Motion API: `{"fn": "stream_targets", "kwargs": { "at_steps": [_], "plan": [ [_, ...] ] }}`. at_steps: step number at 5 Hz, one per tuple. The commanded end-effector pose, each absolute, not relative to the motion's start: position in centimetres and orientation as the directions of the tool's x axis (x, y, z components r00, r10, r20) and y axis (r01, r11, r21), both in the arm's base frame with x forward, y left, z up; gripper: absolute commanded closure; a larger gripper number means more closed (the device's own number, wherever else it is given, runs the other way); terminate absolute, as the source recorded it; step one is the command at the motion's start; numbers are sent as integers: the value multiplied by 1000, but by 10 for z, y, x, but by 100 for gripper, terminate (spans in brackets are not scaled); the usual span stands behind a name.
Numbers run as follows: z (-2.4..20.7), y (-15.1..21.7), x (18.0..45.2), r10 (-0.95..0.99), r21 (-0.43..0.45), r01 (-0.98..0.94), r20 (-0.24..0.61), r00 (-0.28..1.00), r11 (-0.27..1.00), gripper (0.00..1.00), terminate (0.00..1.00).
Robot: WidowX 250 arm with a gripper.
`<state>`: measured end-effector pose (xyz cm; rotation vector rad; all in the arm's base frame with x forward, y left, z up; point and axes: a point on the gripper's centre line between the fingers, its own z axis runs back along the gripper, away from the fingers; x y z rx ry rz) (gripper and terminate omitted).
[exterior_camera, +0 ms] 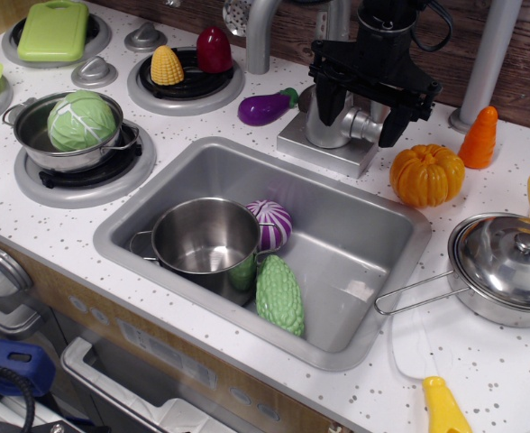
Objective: Turn lever vertical to front
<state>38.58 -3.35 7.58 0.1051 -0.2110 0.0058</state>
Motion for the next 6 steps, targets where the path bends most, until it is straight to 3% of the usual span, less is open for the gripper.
{"fn": "stream_targets", "kwargs": {
  "at_steps": [1,2,4,6],
  "plan": [
    [76,-33,386,-5,104,-17,209,978,994,0,0],
    [83,-36,397,-15,149,-20,233,972,989,0,0],
    [103,-37,415,-25,146,-22,313,949,989,0,0],
    [106,-38,432,-46,152,-14,380,924,988,0,0]
  ]
}}
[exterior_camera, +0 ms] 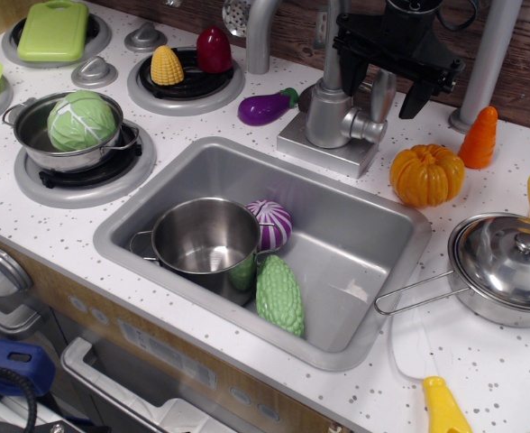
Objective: Turn lever vertical to front
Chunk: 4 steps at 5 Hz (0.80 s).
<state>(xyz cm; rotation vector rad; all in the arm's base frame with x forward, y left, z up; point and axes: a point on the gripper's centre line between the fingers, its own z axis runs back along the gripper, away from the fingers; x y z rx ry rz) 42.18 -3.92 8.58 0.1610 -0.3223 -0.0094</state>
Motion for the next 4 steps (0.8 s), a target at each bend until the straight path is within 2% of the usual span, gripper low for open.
{"fn": "stream_targets", "kwargs": {
  "at_steps": [1,2,3,4],
  "plan": [
    [105,-34,440,-55,140,0,390,919,990,0,0],
    [101,-35,444,-52,136,-3,398,916,991,0,0],
    [101,-39,443,-39,139,-19,403,914,990,100,0],
    [95,-43,434,-8,126,-48,410,912,991,100,0]
  ]
}}
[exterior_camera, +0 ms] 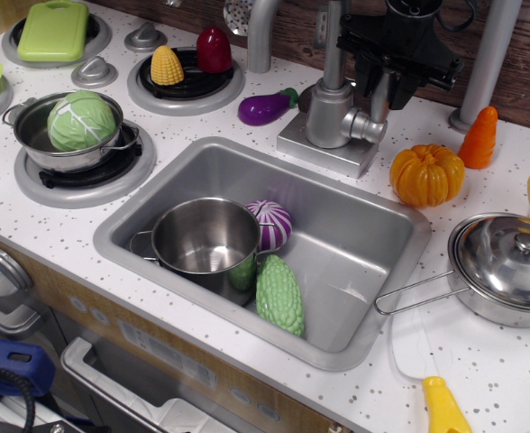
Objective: Turn lever vertical to front
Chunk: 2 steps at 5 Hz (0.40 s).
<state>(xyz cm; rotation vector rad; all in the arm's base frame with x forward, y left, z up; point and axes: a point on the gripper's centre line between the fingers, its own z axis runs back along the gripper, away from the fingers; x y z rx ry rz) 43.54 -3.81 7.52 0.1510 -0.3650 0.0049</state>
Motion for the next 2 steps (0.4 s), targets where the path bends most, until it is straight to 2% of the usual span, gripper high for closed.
{"fn": "stream_targets", "kwargs": {
  "at_steps": [1,2],
  "plan": [
    [92,-47,422,35,113,-89,409,912,990,100,0],
    [89,-44,408,79,85,-121,389,918,989,100,0]
  ]
}}
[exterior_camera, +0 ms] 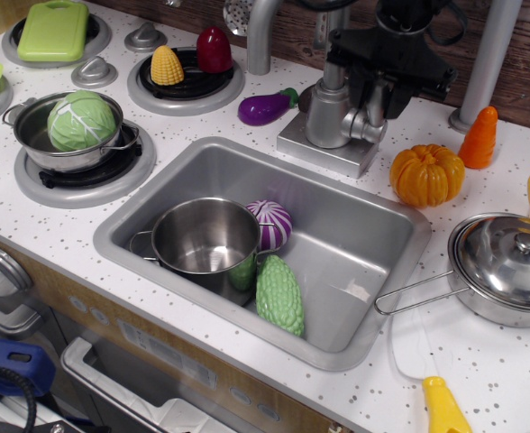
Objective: Turn lever vertical to front
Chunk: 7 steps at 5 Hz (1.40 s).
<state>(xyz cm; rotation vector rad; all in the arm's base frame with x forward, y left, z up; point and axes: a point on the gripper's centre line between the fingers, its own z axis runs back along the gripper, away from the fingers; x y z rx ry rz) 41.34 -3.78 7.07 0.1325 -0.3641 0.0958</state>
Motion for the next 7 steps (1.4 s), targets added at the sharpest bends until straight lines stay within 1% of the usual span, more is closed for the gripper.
{"fn": "stream_targets", "kwargs": {
  "at_steps": [1,2,4,5,7],
  "plan": [
    [85,-42,401,99,60,-129,364,926,990,100,0],
    [72,-43,399,118,19,-132,323,939,991,100,0],
    [51,-50,388,158,-33,-156,298,941,987,100,0],
    [38,-55,385,169,-39,-166,325,931,985,100,0],
    [34,-52,387,158,-40,-153,323,933,987,100,0]
  ]
}}
